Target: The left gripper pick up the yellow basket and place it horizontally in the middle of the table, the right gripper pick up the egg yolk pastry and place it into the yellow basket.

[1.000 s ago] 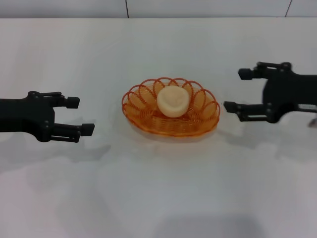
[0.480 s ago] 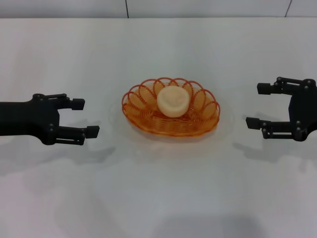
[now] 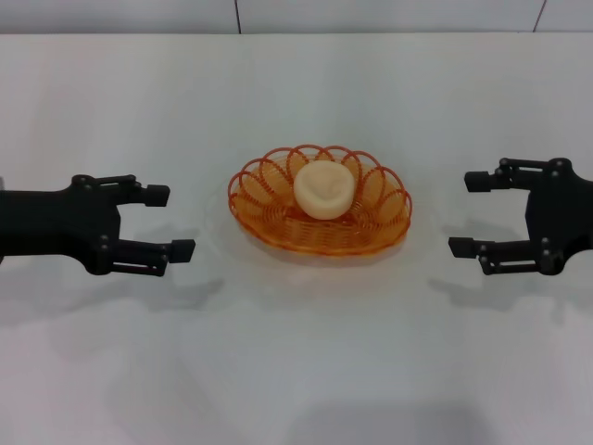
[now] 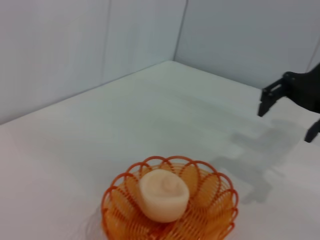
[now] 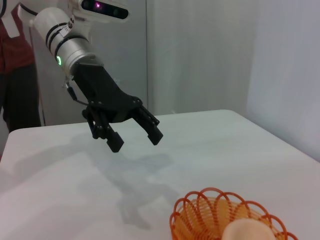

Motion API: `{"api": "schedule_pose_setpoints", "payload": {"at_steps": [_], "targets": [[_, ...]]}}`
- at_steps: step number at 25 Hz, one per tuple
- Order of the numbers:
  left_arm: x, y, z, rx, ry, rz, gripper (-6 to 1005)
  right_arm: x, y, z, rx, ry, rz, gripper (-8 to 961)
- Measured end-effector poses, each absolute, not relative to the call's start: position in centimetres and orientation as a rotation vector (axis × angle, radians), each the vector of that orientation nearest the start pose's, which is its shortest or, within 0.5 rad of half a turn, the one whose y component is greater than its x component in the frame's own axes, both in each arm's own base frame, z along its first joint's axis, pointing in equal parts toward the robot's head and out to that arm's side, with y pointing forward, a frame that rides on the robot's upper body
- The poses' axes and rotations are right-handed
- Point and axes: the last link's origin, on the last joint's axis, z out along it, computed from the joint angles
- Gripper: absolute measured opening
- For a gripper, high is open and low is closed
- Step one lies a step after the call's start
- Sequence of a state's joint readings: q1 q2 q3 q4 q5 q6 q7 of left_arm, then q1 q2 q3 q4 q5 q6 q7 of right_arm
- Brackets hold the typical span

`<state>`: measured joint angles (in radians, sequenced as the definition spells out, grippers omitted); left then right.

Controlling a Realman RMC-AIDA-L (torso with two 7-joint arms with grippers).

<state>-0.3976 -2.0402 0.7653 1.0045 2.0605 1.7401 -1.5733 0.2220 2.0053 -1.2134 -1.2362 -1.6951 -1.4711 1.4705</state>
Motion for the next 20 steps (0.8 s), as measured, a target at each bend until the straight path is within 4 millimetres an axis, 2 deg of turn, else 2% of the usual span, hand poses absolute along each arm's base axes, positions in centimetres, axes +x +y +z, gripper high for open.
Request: {"api": "schedule_pose_setpoints", "payload": {"at_steps": [11,20], "targets": [[-26.2,30.1,3.9,-2.935,-0.555,-0.487,890,22.0,30.5,3.7,-2.782,0.139,0.516,785],[-26.2,29.9,3.9,-2.939,-0.558,-0.492,890,22.2,30.4,3.7,-2.785,0.144,0.508,785]]}}
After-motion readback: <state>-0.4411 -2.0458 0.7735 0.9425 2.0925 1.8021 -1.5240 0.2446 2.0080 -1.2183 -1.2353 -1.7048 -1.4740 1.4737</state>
